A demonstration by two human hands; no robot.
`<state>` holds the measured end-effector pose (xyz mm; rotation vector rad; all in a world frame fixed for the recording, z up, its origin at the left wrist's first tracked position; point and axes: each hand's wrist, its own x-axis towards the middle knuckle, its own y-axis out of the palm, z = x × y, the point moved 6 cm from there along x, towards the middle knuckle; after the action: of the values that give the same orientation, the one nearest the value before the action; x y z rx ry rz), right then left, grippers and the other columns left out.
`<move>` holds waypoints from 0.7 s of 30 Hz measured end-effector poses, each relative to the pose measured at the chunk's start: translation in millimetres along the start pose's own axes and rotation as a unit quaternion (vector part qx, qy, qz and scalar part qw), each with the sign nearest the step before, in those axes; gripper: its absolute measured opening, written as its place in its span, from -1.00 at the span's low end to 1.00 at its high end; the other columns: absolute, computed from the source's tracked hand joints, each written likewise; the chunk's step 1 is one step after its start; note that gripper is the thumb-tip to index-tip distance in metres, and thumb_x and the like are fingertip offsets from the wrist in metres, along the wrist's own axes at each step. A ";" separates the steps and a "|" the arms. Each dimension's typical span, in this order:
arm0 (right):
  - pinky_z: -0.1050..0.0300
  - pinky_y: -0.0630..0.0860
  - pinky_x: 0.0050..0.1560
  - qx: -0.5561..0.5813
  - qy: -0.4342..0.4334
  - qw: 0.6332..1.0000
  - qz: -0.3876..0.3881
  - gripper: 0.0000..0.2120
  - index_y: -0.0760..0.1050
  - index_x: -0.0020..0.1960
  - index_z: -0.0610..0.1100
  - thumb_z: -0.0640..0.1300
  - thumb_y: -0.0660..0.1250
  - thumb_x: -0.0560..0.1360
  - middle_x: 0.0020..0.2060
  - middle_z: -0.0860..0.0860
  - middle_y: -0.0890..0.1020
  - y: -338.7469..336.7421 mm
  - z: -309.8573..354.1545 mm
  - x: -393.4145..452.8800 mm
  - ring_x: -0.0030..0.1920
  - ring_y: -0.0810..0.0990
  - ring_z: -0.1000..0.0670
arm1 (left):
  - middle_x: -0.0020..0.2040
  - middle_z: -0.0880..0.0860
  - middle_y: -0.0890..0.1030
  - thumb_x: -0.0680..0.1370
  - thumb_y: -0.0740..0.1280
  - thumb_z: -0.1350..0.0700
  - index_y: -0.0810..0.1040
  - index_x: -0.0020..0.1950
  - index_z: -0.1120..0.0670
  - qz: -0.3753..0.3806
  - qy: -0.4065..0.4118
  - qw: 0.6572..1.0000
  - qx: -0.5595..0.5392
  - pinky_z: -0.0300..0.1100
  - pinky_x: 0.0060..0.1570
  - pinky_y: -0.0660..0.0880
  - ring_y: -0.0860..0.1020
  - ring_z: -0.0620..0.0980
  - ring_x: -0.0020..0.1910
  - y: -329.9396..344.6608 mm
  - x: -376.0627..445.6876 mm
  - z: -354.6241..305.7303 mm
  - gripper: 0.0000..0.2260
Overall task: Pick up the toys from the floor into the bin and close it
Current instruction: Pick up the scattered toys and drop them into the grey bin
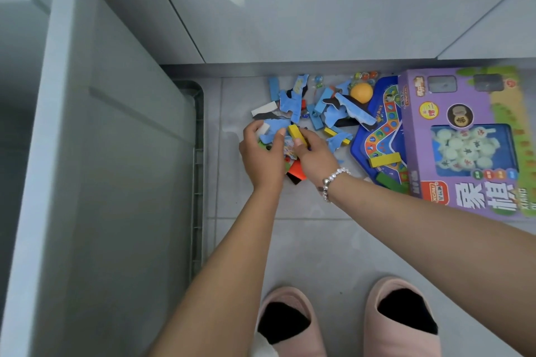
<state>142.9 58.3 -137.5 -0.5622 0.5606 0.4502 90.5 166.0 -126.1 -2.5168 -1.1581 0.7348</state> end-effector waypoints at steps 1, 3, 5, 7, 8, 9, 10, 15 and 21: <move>0.06 0.41 0.24 0.015 0.003 1.000 -0.004 -0.63 0.31 0.40 -0.03 -0.05 0.10 0.61 0.32 -0.07 0.41 -0.6 0.3 -0.3 0.26 0.45 -0.06 | 0.13 0.00 0.49 0.50 0.38 0.04 0.43 0.21 0.01 -0.002 -0.006 1.000 -0.017 -0.43 -0.16 0.42 0.49 -0.09 0.05 0.2 0.2 0.6 -0.69; 0.01 0.42 0.25 0.047 0.010 0.999 -0.017 -0.67 0.36 0.35 -0.05 -0.08 0.11 0.60 0.28 -0.09 0.45 -2.5 0.5 -0.6 0.23 0.47 -0.07 | 0.08 -0.08 0.50 0.51 0.38 0.03 0.45 0.18 -0.01 0.003 -0.016 0.999 -0.037 -0.30 -0.09 0.48 0.52 -0.08 0.07 0.4 -0.1 1.9 -0.73; 0.02 0.44 0.23 0.063 0.012 0.998 -0.026 -0.70 0.39 0.31 -0.06 -0.10 0.12 0.60 0.25 -0.08 0.47 -3.9 1.5 -2.8 0.21 0.48 -0.06 | 0.03 -0.16 0.50 0.51 0.38 0.01 0.46 0.15 -0.05 0.009 -0.029 0.998 -0.052 -0.31 -0.08 0.51 0.53 -0.12 0.05 -0.6 -2.4 2.4 -0.76; 0.08 0.46 0.15 0.075 -0.002 0.997 -0.032 -0.72 0.40 0.29 -0.08 -0.12 0.13 0.60 0.21 -0.05 0.49 -5.4 5.6 -7.5 0.15 0.49 -0.03 | 0.01 -0.20 0.51 0.50 0.39 0.02 0.47 0.11 -0.09 0.002 -0.040 0.996 -0.081 -0.27 -0.05 0.55 0.55 -0.15 0.03 -3.5 -5.3 1.5 -0.79; 0.12 0.45 0.11 0.082 -0.013 0.996 -0.035 -0.73 0.40 0.28 -0.09 -0.14 0.13 0.60 0.17 -0.02 0.50 -6.0 8.4 -10.4 0.12 0.49 0.00 | 0.02 -0.18 0.53 0.49 0.40 0.02 0.47 0.09 -0.10 -0.004 -0.045 0.994 -0.097 -0.21 -0.03 0.57 0.56 -0.15 0.03 -5.0 -6.8 0.5 -0.79; 0.17 0.44 0.07 0.081 -0.028 0.996 -0.038 -0.73 0.39 0.28 -0.10 -0.15 0.14 0.59 0.13 0.02 0.49 -6.9 11.5 -13.8 0.11 0.48 0.02 | 0.02 -0.18 0.54 0.48 0.41 0.02 0.47 0.07 -0.10 -0.010 -0.050 0.993 -0.111 -0.17 -0.01 0.58 0.57 -0.15 0.04 -6.9 -8.9 -1.7 -0.79; 0.23 0.42 0.04 0.075 -0.047 0.995 -0.044 -0.74 0.40 0.27 -0.10 -0.15 0.15 0.59 0.09 0.05 0.47 -8.6 15.1 -17.4 0.10 0.48 0.04 | 0.01 -0.18 0.54 0.48 0.42 0.03 0.47 0.06 -0.10 -0.015 -0.052 0.991 -0.122 -0.14 0.00 0.58 0.57 -0.15 0.03 -8.8 -11.2 -4.3 -0.79; 0.62 0.31 -0.12 0.047 -0.152 0.984 -0.082 -0.76 0.44 0.21 -0.12 -0.16 0.23 0.55 0.06 0.11 0.49 -22.5 41.8 -43.3 0.04 0.46 0.15 | 0.01 -0.12 0.58 0.47 0.42 0.02 0.48 -0.01 -0.09 -0.038 -0.050 0.983 -0.170 -0.10 0.00 0.59 0.59 -0.12 0.00 -25.5 -31.0 -28.4 -0.84; 0.57 0.33 -0.09 0.089 -0.228 0.962 -0.116 -0.77 0.45 0.20 -0.09 -0.15 0.25 0.55 0.09 0.08 0.53 -50.8 105.4 -101.0 -0.02 0.48 0.17 | -0.03 -0.21 0.56 0.49 0.41 0.04 0.48 -0.02 -0.09 -0.059 0.014 0.975 -0.214 -0.27 -0.05 0.54 0.55 -0.24 -0.06 -71.3 -62.0 -108.1 -0.86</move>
<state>132.3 59.1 16.7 -0.3301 0.0869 0.2879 71.3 160.5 16.1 -2.7485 -1.5838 0.4533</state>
